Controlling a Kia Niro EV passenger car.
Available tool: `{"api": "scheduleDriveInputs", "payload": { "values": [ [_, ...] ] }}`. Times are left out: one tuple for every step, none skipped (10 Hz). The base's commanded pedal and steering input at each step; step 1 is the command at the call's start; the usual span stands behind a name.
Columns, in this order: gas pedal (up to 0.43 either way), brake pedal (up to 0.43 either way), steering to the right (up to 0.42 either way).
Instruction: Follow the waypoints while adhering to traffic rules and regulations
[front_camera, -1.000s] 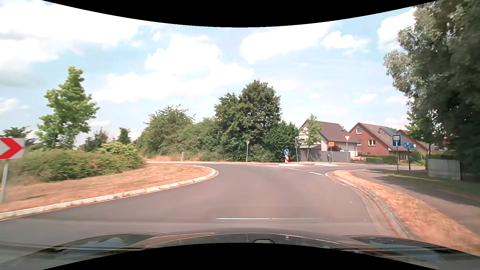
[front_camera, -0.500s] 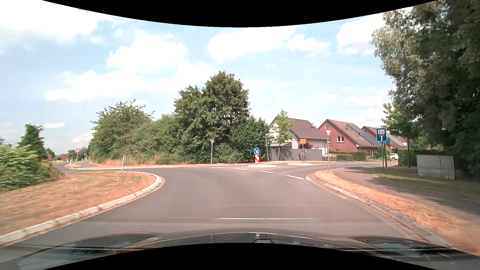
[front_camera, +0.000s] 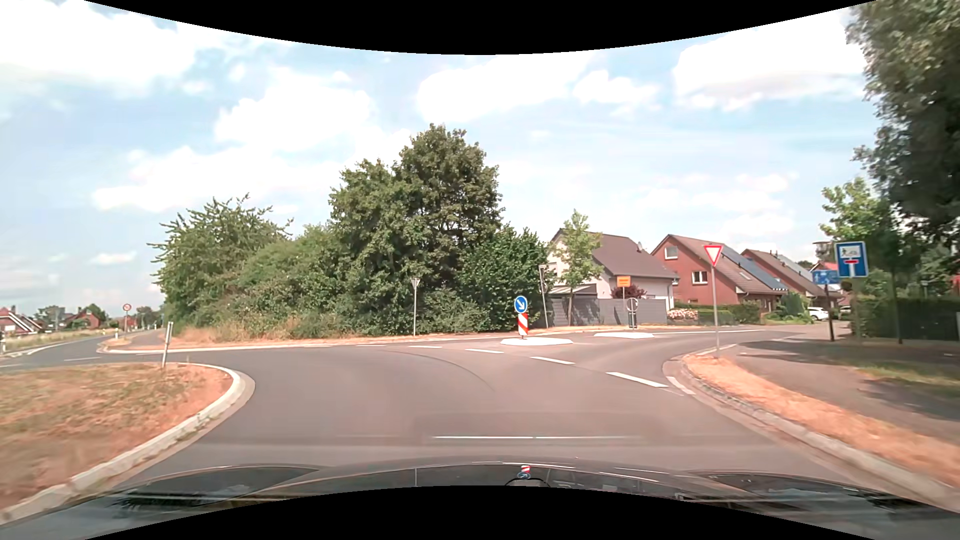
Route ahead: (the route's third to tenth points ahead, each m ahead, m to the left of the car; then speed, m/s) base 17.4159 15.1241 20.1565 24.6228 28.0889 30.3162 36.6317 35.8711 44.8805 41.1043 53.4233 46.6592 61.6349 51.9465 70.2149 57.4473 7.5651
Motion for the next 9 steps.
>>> {"api": "scheduleDriveInputs", "payload": {
  "values": [
    [0.110,0.000,-0.150],
    [0.110,0.000,-0.175],
    [0.118,0.000,-0.200],
    [0.157,0.000,-0.227],
    [0.169,0.000,-0.241],
    [0.169,0.000,-0.249],
    [0.169,0.000,-0.256],
    [0.169,0.000,-0.262],
    [0.169,0.000,-0.262]
  ]
}}
